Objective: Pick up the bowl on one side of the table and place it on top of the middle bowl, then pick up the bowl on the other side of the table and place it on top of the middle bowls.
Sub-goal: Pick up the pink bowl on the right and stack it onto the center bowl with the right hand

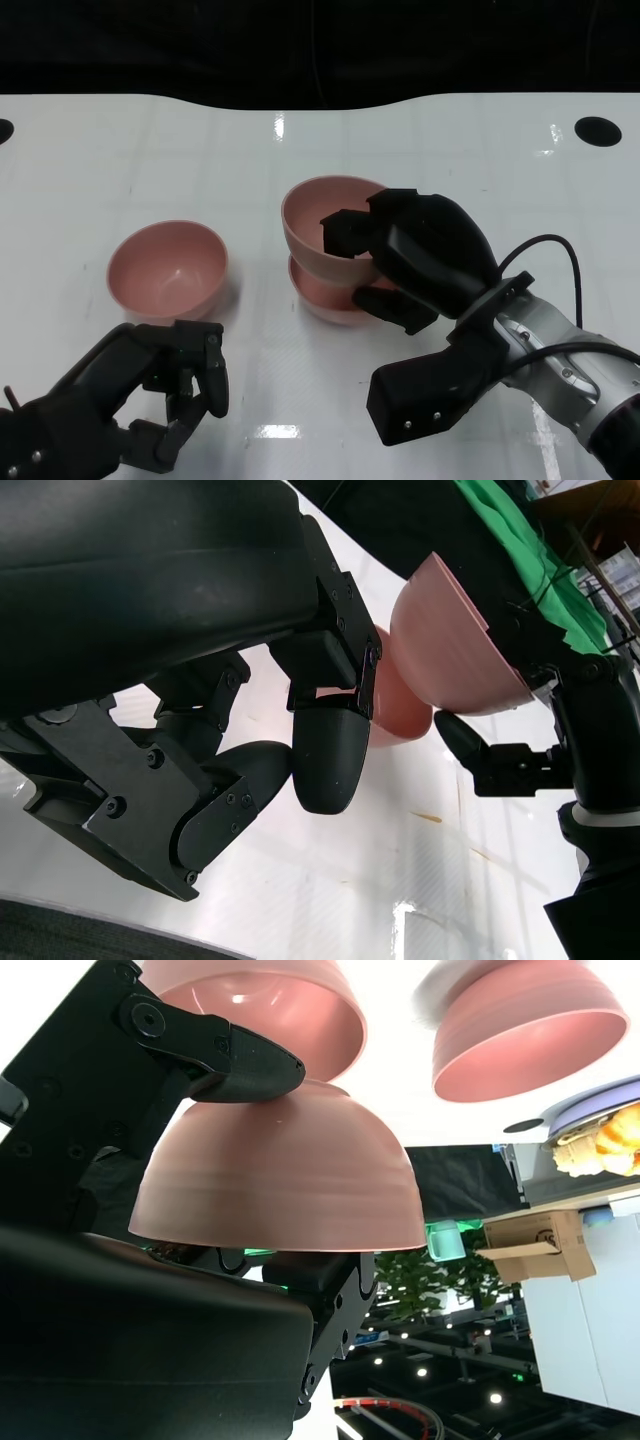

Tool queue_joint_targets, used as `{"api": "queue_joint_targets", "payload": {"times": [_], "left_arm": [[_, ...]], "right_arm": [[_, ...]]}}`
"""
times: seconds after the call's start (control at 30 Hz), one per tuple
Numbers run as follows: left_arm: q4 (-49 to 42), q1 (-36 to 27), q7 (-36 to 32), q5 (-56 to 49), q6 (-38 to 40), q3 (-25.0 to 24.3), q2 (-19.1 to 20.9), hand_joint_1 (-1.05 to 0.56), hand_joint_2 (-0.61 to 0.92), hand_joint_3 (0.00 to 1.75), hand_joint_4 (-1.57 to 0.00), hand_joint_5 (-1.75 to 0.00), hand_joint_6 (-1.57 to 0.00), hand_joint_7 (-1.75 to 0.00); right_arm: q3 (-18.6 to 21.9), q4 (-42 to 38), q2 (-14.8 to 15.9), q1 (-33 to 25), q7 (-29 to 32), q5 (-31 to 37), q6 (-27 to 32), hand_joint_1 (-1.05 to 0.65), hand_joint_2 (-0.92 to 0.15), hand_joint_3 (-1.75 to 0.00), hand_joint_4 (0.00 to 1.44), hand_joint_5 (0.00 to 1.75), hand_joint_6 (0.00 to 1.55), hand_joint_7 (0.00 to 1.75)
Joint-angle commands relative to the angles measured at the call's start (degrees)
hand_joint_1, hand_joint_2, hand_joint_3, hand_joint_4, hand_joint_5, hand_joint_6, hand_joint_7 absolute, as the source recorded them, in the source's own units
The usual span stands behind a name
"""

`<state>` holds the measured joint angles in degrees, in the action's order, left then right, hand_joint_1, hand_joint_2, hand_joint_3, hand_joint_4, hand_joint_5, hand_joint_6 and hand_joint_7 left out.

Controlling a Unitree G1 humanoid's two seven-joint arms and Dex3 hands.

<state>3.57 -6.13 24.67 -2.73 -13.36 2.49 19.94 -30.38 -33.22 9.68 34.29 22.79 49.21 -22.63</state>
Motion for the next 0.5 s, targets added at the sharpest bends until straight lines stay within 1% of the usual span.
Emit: {"api": "queue_joint_targets", "payload": {"times": [0.03, 0.1, 0.13, 0.17, 0.2, 0.23, 0.27, 0.3, 0.33, 0.37, 0.43, 0.47, 0.5], "left_arm": [[1.9, -0.3, -0.8, -0.6, 1.0, 0.1, 0.4, -0.08, 0.38, 1.39, -0.84, -1.72, -0.81, -1.51], [2.2, -0.3, -0.8, -0.6, 1.1, 0.1, 0.3, -0.07, 0.38, 1.40, -0.84, -1.72, -0.81, -1.51], [2.3, -0.4, -0.8, -0.4, 1.3, 0.1, 0.3, -0.08, 0.37, 1.41, -0.85, -1.72, -0.81, -1.51], [2.3, -0.4, -0.7, -0.3, 1.4, 0.1, 0.3, -0.07, 0.36, 1.42, -0.85, -1.72, -0.81, -1.51], [2.4, -0.4, -0.7, -0.2, 1.4, 0.1, 0.2, -0.07, 0.36, 1.42, -0.85, -1.72, -0.81, -1.51], [2.5, -0.4, -0.7, -0.3, 1.5, 0.1, 0.3, -0.07, 0.36, 1.43, -0.85, -1.72, -0.81, -1.51], [2.5, -0.5, -0.7, -0.3, 1.3, 0.1, 0.3, -0.07, 0.36, 1.43, -0.85, -1.72, -0.81, -1.51], [2.4, -0.5, -0.7, -0.3, 1.2, 0.2, 0.3, -0.07, 0.36, 1.43, -0.85, -1.72, -0.81, -1.51], [2.4, -0.5, -0.7, -0.3, 1.0, 0.2, 0.4, -0.07, 0.35, 1.44, -0.85, -1.72, -0.81, -1.51], [2.4, -0.5, -0.7, -0.3, 1.0, 0.2, 0.4, -0.07, 0.35, 1.44, -0.86, -1.72, -0.81, -1.51], [2.4, -0.5, -0.7, -0.3, 1.0, 0.2, 0.4, -0.07, 0.35, 1.44, -0.86, -1.72, -0.81, -1.51], [2.3, -0.3, -0.6, -0.5, 0.7, 0.2, 0.5, -0.07, 0.35, 1.44, -0.86, -1.72, -0.81, -1.51], [2.2, -0.2, -0.6, -0.7, 0.5, 0.2, 0.6, -0.07, 0.35, 1.45, -0.86, -1.72, -0.82, -1.51]], "right_arm": [[-1.1, -2.7, -0.1, 1.6, -0.3, 0.5, 0.5, -0.17, -0.34, -1.16, 0.97, 1.75, 0.74, 1.74], [-1.6, -3.6, -0.1, 1.9, -0.7, 0.8, 0.9, -0.17, -0.35, -1.16, 0.96, 1.75, 0.72, 1.73], [-1.8, -4.1, -0.1, 2.1, -0.8, 1.0, 1.1, -0.17, -0.37, -1.12, 0.93, 1.75, 0.75, 1.55], [-2.0, -4.5, -0.1, 2.3, -0.8, 1.1, 1.3, -0.18, -0.41, -1.02, 0.89, 1.75, 0.83, 1.27], [-2.1, -4.7, -0.1, 2.3, -0.8, 1.2, 1.3, -0.18, -0.43, -0.98, 0.87, 1.75, 0.86, 1.16], [-2.4, -5.1, 0.1, 2.5, -1.3, 1.3, 1.6, -0.18, -0.44, -0.96, 0.86, 1.75, 0.88, 1.11], [-2.9, -4.9, 0.5, 2.6, -3.0, 2.0, 2.8, -0.22, -0.49, -0.84, 0.87, 1.49, 0.89, 0.91], [-3.2, -4.7, 0.8, 2.8, -4.2, 2.6, 3.8, -0.31, -0.68, -0.55, 0.84, 1.12, 0.89, 0.60], [-3.5, -4.5, 1.0, 2.8, -5.1, 3.0, 4.5, -0.34, -0.79, -0.36, 0.85, 0.97, 0.92, 0.42], [-3.6, -4.3, 1.1, 2.8, -5.6, 3.1, 4.9, -0.36, -0.87, -0.23, 0.85, 0.87, 0.95, 0.31], [-3.7, -4.0, 1.1, 2.7, -5.9, 3.1, 5.2, -0.37, -0.91, -0.16, 0.85, 0.82, 0.96, 0.24], [-3.9, -3.0, 1.5, 2.6, -9.2, 3.3, 7.0, -0.37, -0.91, -0.15, 0.85, 0.81, 0.97, 0.23], [-4.2, -2.2, 1.9, 2.6, -11.7, 3.5, 8.3, -0.54, -0.92, -0.20, 0.55, 0.61, 0.72, 0.11]]}}
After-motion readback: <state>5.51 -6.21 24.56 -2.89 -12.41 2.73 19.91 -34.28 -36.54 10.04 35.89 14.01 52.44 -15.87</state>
